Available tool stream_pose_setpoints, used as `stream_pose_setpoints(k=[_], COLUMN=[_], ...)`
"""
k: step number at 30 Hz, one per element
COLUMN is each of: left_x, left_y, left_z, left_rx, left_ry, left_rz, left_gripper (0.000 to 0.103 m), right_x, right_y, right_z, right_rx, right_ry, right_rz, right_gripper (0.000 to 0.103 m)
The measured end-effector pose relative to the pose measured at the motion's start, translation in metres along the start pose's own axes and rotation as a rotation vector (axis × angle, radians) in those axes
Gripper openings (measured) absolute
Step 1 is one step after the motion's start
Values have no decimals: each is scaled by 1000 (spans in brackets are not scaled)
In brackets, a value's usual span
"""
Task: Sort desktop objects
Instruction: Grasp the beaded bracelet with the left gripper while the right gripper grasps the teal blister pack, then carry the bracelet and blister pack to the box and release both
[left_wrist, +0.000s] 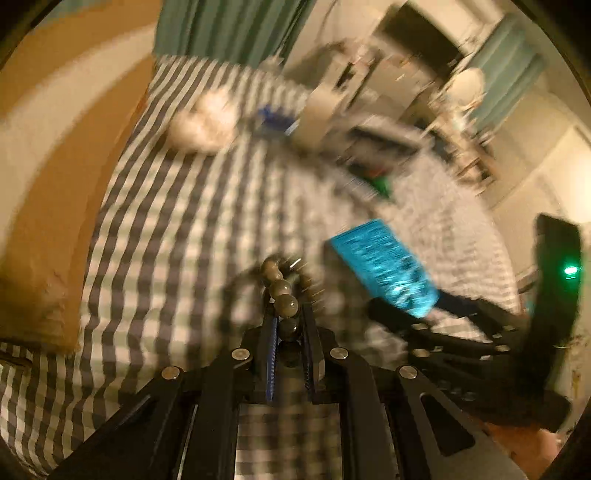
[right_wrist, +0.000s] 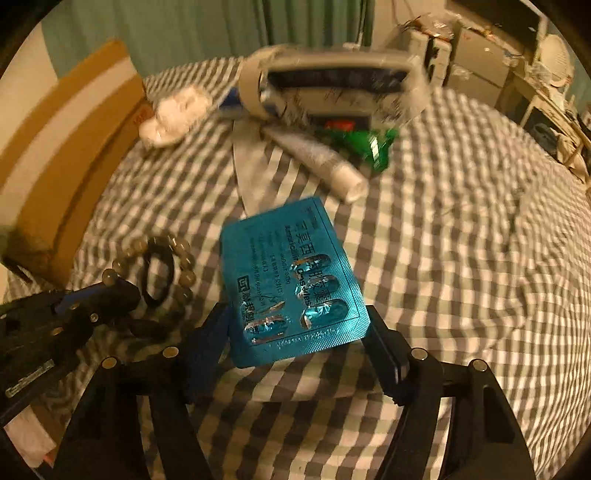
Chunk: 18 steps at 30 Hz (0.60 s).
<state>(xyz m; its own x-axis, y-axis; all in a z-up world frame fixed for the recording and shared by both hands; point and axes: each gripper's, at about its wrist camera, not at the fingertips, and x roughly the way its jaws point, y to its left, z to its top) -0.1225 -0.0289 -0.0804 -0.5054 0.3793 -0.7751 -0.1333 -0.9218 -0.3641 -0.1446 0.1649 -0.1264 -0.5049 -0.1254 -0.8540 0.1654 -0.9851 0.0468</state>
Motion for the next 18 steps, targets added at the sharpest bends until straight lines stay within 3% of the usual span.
stream_pose_setpoints(k=[5,10,18], left_x=[-38,-59,-109], left_y=[-29,-45,-60], left_z=[8,24,52], left_rx=[112,115,153], left_ry=[-91,-99,-160], left_rz=[-49,0,-17], left_gripper=[11,11,12], right_x=[-28,-42,-106], right_y=[-6,-2,16], right_z=[-4,-10,-9], right_rx=[35,77,85], right_ry=[-61,-53,-149], right_rz=[17,17,0], right_gripper=[70,70,70])
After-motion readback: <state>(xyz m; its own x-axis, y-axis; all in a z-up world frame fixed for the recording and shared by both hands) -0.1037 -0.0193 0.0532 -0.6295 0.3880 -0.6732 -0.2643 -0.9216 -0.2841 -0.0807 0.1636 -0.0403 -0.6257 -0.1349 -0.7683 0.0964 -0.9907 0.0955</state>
